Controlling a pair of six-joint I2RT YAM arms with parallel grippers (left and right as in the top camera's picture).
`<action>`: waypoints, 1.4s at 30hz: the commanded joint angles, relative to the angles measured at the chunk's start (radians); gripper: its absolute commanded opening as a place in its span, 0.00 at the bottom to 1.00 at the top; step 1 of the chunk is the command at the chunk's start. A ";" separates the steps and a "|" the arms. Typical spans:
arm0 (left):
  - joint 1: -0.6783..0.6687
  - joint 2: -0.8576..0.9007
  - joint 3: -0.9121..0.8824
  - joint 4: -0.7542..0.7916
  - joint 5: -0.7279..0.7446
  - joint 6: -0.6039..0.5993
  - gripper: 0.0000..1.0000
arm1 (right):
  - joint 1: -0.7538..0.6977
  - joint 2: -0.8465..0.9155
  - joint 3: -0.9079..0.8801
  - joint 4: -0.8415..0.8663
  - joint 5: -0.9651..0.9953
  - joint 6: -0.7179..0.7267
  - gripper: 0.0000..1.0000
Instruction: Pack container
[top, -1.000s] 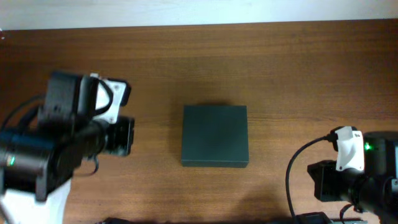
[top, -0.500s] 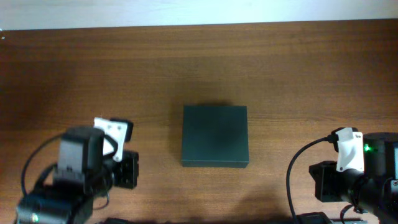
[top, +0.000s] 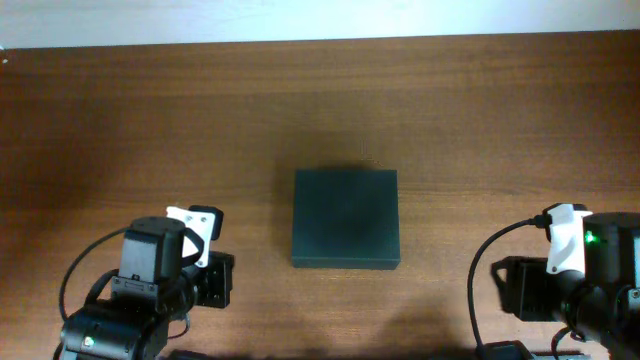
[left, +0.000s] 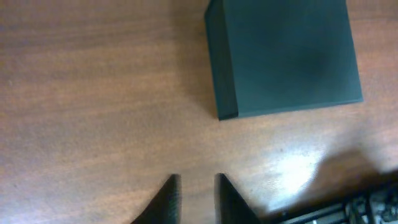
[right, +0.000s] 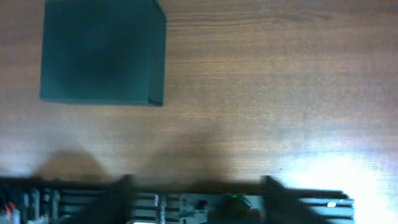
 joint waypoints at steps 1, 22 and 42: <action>0.006 0.004 -0.008 0.013 -0.011 -0.005 0.58 | 0.005 0.013 0.001 0.012 0.027 0.003 0.99; 0.006 0.008 -0.008 0.018 -0.011 -0.005 0.99 | 0.005 0.059 0.002 -0.010 0.031 0.003 0.99; 0.006 0.008 -0.008 0.018 -0.011 -0.005 0.99 | 0.005 0.059 0.002 -0.012 0.031 0.003 0.99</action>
